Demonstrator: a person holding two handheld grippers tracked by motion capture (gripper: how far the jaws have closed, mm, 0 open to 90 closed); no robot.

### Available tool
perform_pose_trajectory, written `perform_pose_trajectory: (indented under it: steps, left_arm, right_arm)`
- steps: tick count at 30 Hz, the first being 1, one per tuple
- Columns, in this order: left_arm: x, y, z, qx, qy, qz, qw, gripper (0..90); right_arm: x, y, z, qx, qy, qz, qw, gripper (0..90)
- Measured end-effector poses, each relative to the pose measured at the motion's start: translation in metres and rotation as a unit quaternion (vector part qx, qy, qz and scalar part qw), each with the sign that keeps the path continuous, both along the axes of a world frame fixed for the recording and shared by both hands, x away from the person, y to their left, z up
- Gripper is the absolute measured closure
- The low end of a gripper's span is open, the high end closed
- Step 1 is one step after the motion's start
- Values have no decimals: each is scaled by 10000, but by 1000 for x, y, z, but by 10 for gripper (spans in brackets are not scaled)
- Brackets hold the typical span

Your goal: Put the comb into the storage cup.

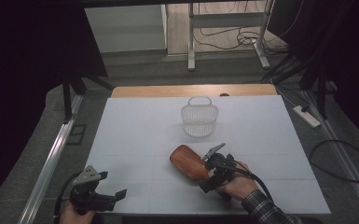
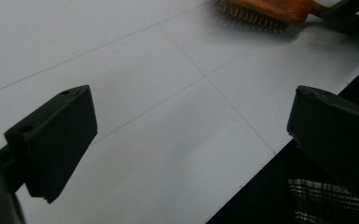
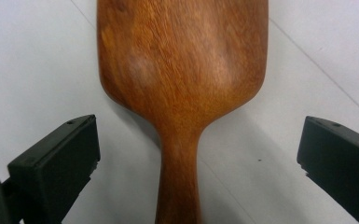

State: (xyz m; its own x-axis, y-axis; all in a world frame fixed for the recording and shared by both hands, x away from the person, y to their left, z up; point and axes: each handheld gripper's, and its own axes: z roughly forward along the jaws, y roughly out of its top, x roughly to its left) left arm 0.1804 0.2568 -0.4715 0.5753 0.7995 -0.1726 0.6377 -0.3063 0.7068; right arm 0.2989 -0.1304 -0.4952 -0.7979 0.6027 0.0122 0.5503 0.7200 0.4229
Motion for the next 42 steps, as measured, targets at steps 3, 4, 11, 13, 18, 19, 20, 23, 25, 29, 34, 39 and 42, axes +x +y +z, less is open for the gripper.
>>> perform_pose_trajectory:
  steps: [3, 4, 11, 13, 18, 19, 20, 23, 25, 29, 34, 39, 42]
  left_arm:
    - [0, 0, 0, -6, -1, 4, 10000, 24]
    - [0, 0, 0, -6, -1, 4, 10000, 24]
    - [0, 0, 0, -7, 0, 13, 10000, 25]
    - [0, 0, 0, -5, 1, 8, 10000, 25]
    - [0, 0, 0, -7, -2, 15, 10000, 25]
    - [0, 0, 0, -9, -4, 17, 10000, 25]
    - [0, 0, 0, -12, -5, 20, 10000, 25]
    - [0, 0, 0, -6, -5, 16, 10000, 25]
    - [-1, 0, 0, 4, -6, 3, 10000, 25]
    - [0, 0, 0, 5, -4, 0, 10000, 25]
    - [0, 0, 0, 6, -4, 0, 10000, 25]
    - [0, 0, 0, 5, -2, 0, 10000, 25]
    - [0, 0, 0, -6, -3, 10, 10000, 25]
  right_arm:
    - [0, 0, -5, -82, -2, 18, 10000, 0]
    - [0, 0, -5, -82, -2, 18, 10000, 0]
    - [-2, 0, -12, -217, 50, 47, 9997, 0]
    - [-2, 0, -13, -273, 63, 65, 9996, 0]
    - [-2, 1, -14, -277, 78, 50, 9996, 59]
    - [-2, 0, -13, -260, 74, 57, 9996, 82]
    - [-3, 0, -13, -233, 68, 68, 9997, 128]
    - [-4, 0, -12, -220, 59, 115, 9997, 223]
    - [-5, 1, -12, -218, 62, 163, 9996, 283]
    - [-6, 1, -11, -237, 21, 259, 9994, 389]
    - [-6, 1, -9, -174, 17, 308, 9994, 545]
    - [-6, 1, -8, -191, 10, 339, 9992, 680]
    - [-5, 0, -8, -206, 71, 318, 9993, 704]
